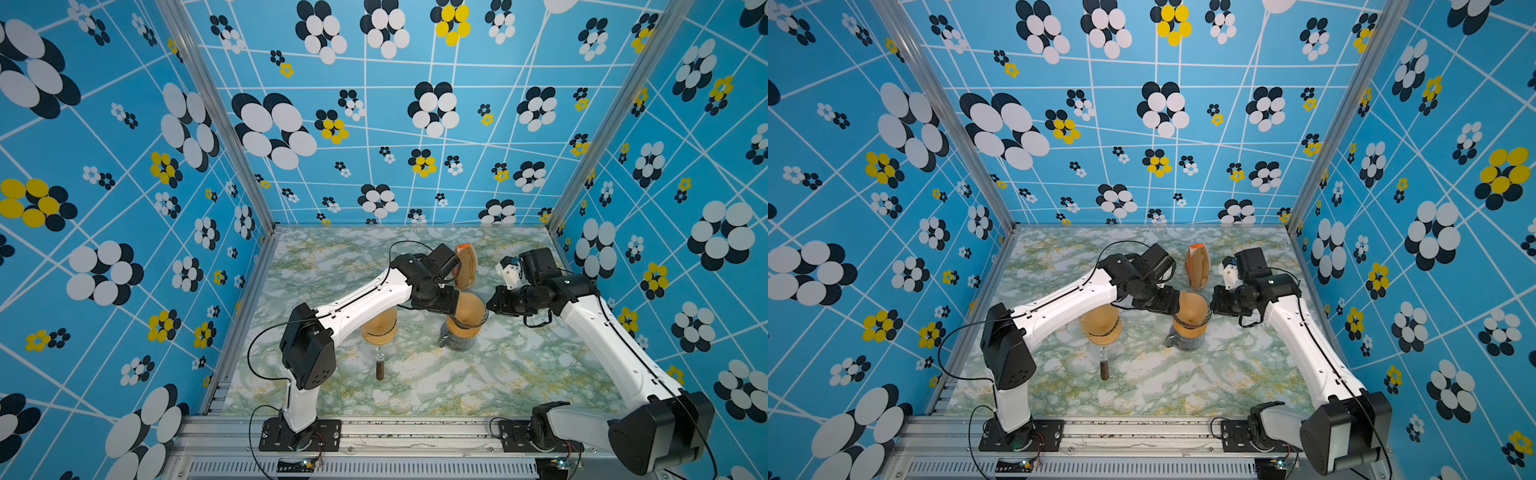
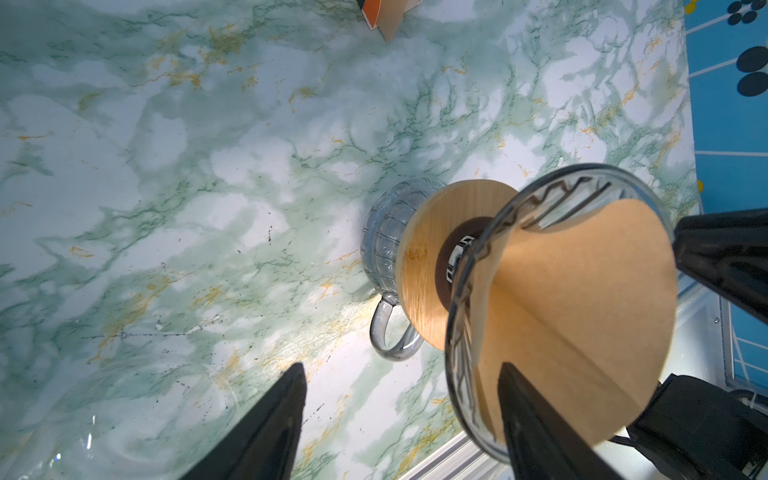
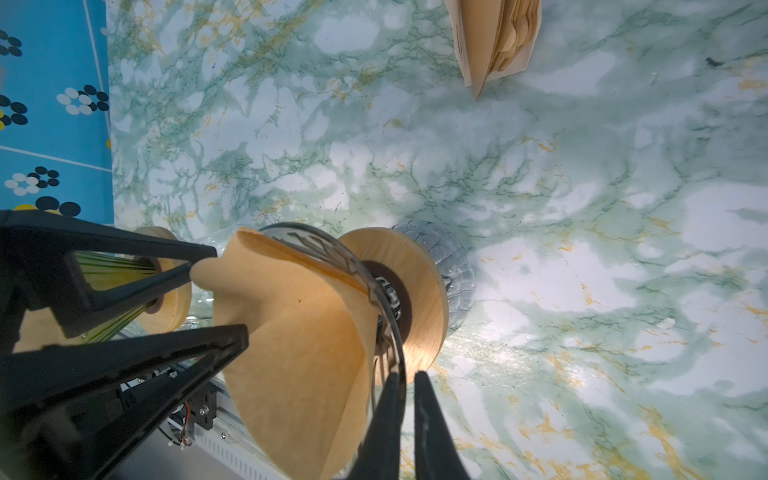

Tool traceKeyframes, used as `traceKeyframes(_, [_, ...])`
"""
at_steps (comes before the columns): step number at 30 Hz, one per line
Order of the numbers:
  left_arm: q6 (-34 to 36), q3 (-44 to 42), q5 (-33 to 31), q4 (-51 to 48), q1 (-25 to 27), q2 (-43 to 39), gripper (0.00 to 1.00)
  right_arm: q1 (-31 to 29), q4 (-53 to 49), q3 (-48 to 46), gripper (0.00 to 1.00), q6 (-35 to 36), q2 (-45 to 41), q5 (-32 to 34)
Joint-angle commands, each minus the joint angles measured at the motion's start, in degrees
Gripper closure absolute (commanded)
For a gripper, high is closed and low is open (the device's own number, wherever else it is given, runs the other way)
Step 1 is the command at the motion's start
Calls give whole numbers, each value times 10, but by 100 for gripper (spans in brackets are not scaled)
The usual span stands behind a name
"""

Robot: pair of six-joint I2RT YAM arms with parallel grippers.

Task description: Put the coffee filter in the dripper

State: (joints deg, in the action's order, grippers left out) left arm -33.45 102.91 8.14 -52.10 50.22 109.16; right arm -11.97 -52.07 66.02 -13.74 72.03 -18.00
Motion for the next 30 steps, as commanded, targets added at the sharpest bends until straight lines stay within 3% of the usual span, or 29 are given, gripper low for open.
traceKeyframes(1, [-2,11,2,5,-4,-28,26,3,-12,-6,89,3,4,12])
traceKeyframes(9, [10,-12,-1,43,-5,-63,25,3,14,2,85,-9,-21,-18])
traceKeyframes(17, [29,-93,-26,140,-5,-146,15,3,18,21,74,-18,-62,44])
traceKeyframes(20, [45,-119,-41,162,-11,-186,0,3,28,30,62,-20,-80,53])
traceKeyframes(26, [60,-202,-55,207,-68,-283,1,3,62,27,27,-28,-107,66])
traceKeyframes(28, [63,-242,-44,227,-105,-324,1,3,75,21,11,-29,-119,82])
traceKeyframes(30, [74,-273,-47,235,-139,-358,1,3,87,14,1,-31,-130,97])
